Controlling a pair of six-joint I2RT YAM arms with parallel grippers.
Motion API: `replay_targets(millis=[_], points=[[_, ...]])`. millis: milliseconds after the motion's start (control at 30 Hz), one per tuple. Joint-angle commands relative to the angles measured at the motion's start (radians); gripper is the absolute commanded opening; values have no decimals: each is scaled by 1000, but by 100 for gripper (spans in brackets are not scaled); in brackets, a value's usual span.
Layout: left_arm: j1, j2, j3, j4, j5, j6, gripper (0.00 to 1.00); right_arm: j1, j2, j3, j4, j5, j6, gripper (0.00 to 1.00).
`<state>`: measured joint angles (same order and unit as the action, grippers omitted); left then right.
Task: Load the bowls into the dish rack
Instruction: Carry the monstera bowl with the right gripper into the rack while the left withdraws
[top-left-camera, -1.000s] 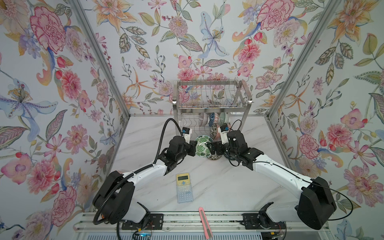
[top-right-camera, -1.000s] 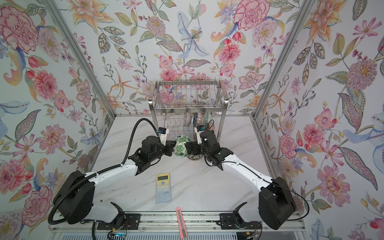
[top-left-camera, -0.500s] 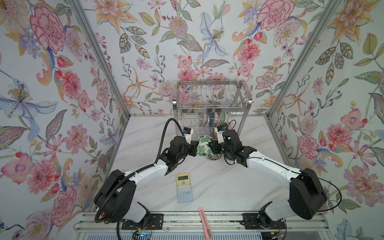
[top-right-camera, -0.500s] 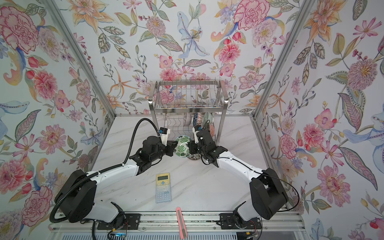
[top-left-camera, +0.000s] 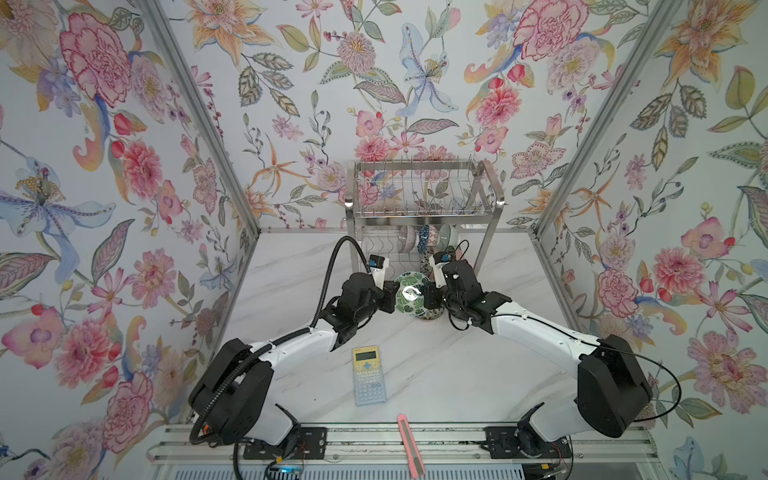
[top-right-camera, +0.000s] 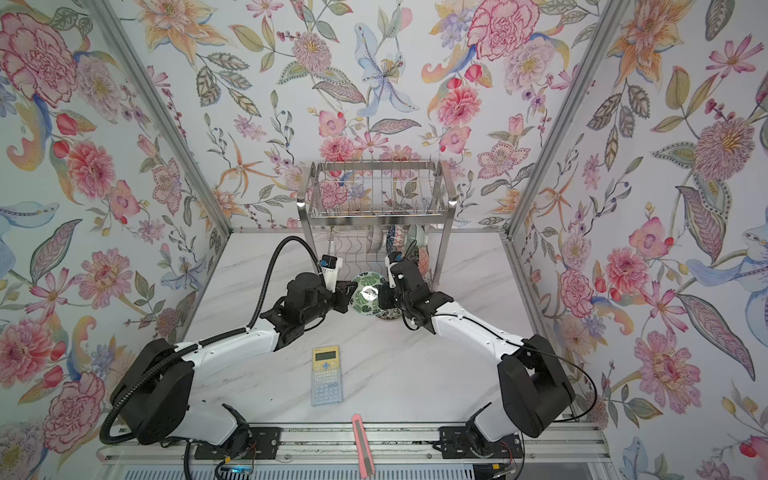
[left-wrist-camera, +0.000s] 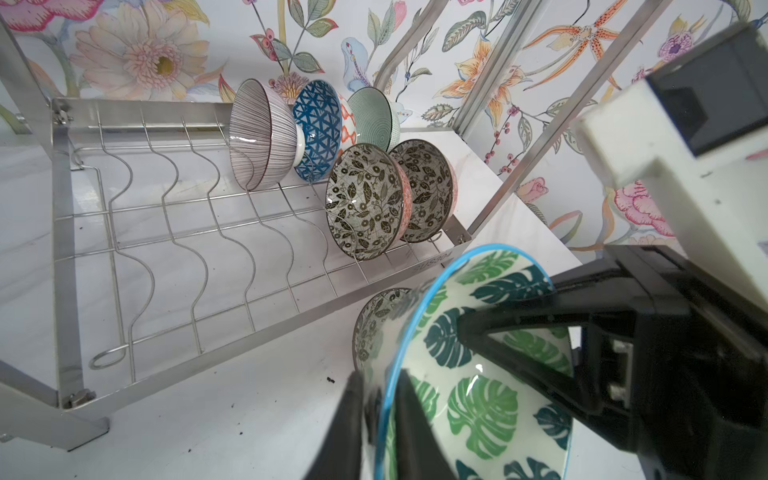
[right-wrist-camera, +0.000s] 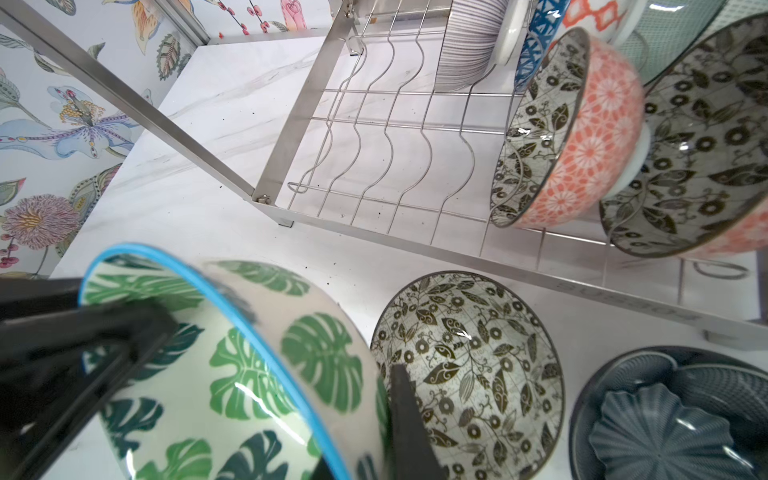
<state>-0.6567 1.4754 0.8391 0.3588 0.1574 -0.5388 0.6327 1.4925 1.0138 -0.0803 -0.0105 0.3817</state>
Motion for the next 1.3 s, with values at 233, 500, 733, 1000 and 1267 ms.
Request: replay_targets(millis=[233, 500, 733, 1000, 1267], points=[[34, -157, 194, -504, -175, 233, 99, -21, -27, 94, -33, 80, -104, 0], [234, -338, 125, -671, -206, 335, 99, -1, 89, 242, -136, 343, -236, 0], [351, -413, 9, -613, -191, 380, 99, 43, 247, 392, -203, 538, -334, 0], [397, -399, 4, -587, -134, 428, 100, 78, 399, 525, -214, 711, -424, 0], [408, -415, -15, -580, -105, 421, 99, 88, 538, 657, -214, 842, -517, 0]])
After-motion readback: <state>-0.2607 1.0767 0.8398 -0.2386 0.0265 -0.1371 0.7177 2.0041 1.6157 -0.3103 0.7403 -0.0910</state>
